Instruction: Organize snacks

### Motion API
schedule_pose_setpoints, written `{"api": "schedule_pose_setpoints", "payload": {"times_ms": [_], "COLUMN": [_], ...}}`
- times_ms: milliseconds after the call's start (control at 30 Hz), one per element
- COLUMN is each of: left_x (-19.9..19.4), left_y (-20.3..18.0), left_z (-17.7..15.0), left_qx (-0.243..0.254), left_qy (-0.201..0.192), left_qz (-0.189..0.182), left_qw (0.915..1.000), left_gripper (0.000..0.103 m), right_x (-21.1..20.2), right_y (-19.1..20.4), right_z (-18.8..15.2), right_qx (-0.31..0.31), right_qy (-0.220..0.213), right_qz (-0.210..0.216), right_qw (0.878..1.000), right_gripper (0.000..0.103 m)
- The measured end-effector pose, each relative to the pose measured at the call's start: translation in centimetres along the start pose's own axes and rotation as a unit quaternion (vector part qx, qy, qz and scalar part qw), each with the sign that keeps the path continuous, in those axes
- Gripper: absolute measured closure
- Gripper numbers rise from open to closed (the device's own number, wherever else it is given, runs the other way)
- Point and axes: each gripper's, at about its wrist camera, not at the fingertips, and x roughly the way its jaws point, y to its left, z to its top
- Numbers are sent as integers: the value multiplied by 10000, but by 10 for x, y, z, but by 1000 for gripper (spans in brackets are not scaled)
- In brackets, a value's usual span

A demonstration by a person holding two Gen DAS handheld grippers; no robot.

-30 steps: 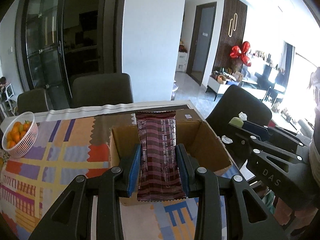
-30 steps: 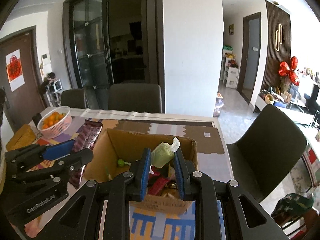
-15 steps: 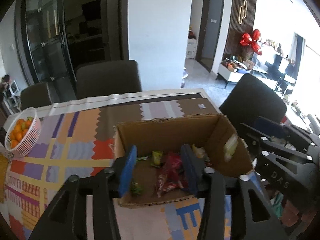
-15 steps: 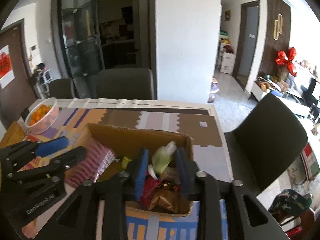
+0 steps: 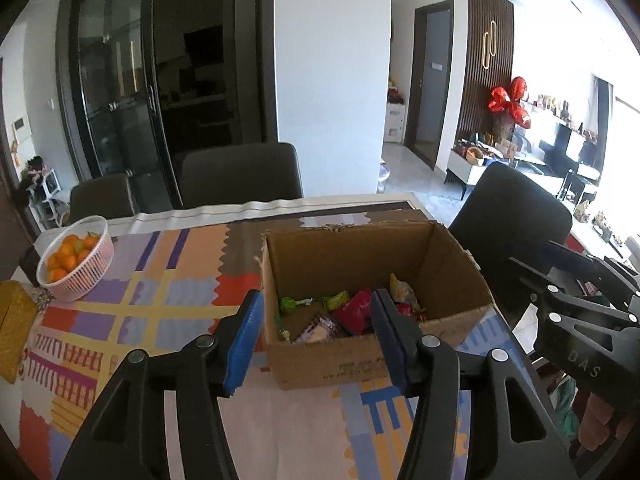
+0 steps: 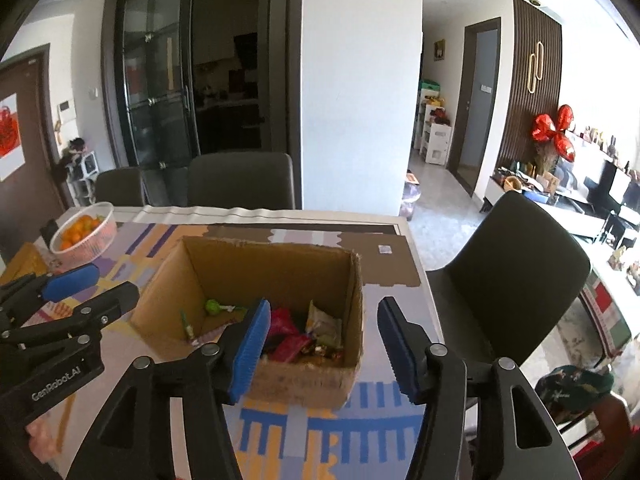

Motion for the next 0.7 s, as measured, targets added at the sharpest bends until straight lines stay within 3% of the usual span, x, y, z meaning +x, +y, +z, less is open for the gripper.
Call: {"api": "schedule_pose_setpoints", "payload": {"times_ms": [100, 700], "left_x": [-19, -97], "left_y": [-2, -3], "left_z": [-12, -74], "left_qx": [57, -30], "left_qy": [-169, -454], "left_qz": [156, 80], "left_qw": [9997, 9989], "left_gripper": [44, 28], "right_x": [-15, -101], "right_y": [1, 10], "right_z": [-9, -73], "right_qx": [20, -101], "right_qy": [-110, -559], "right_qz": [3, -174], "right_qw": [9999, 9982], "right_gripper": [41, 20]}}
